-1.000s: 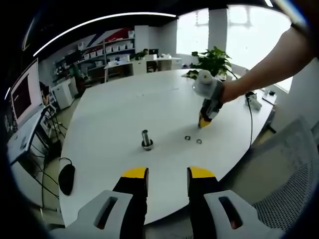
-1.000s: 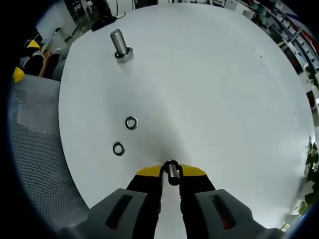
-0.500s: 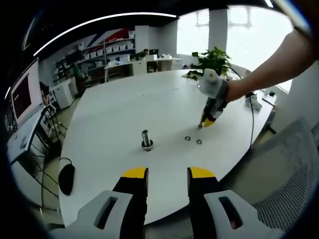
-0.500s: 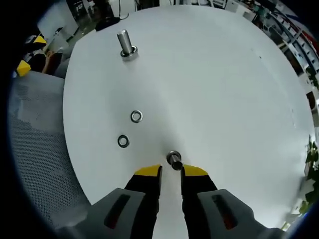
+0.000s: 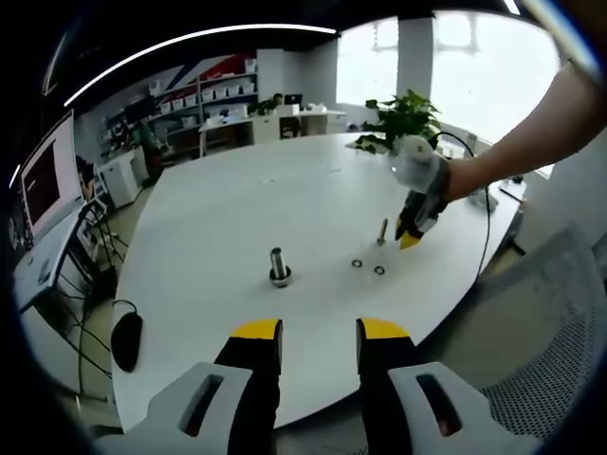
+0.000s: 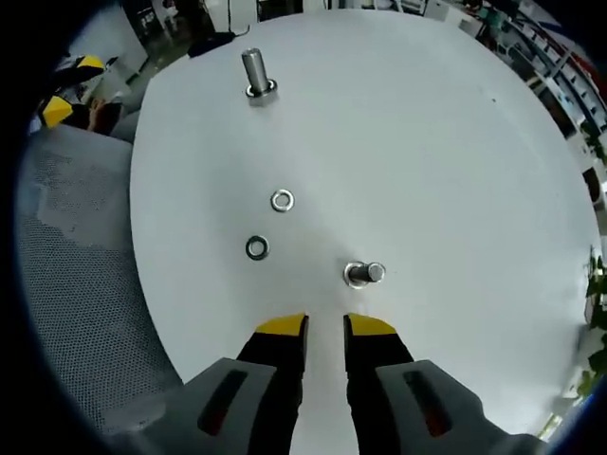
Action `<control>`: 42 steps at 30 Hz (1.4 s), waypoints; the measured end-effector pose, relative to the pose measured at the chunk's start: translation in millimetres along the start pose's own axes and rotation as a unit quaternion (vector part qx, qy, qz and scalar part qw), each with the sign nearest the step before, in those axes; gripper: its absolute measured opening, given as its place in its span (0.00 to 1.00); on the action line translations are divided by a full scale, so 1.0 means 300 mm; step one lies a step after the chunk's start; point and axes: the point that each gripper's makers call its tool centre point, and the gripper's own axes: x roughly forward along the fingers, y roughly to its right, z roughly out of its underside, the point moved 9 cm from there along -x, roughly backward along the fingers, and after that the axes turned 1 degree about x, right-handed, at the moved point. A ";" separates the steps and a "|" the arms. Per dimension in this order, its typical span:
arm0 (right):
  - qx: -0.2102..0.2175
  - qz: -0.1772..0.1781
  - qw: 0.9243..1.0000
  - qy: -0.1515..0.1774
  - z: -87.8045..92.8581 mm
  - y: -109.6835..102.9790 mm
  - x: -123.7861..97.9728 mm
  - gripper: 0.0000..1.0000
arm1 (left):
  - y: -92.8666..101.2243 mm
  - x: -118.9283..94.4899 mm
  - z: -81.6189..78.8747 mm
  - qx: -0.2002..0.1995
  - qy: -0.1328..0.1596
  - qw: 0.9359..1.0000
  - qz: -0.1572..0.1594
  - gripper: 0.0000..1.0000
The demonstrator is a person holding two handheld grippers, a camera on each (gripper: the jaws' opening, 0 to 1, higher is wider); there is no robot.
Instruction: Place the washer onto the threaded stud by aligning its center hole with the stud, sliding it down to the base, and recovering from edge contact or off-axis alignment until the washer reaches the visible bottom stop.
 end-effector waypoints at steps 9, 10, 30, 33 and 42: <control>-0.022 -0.027 0.999 0.000 -0.047 -0.072 0.045 0.17 | 0.000 0.000 0.000 -0.001 0.001 1.000 0.000 0.29; -0.023 -0.030 0.999 0.000 -0.050 -0.076 0.049 0.17 | 0.000 0.000 0.001 -0.001 0.001 1.000 0.000 0.29; -0.078 -0.035 0.996 0.006 -0.137 -0.134 0.093 0.20 | -0.004 -0.003 0.000 -0.002 0.004 1.000 -0.004 0.29; -0.115 -0.034 0.993 0.006 -0.130 -0.145 0.092 0.19 | -0.005 -0.004 -0.001 -0.002 0.005 1.000 -0.005 0.29; -0.108 -0.051 0.992 0.029 -0.106 -0.125 0.086 0.18 | -0.006 -0.003 -0.001 -0.003 0.006 1.000 -0.006 0.29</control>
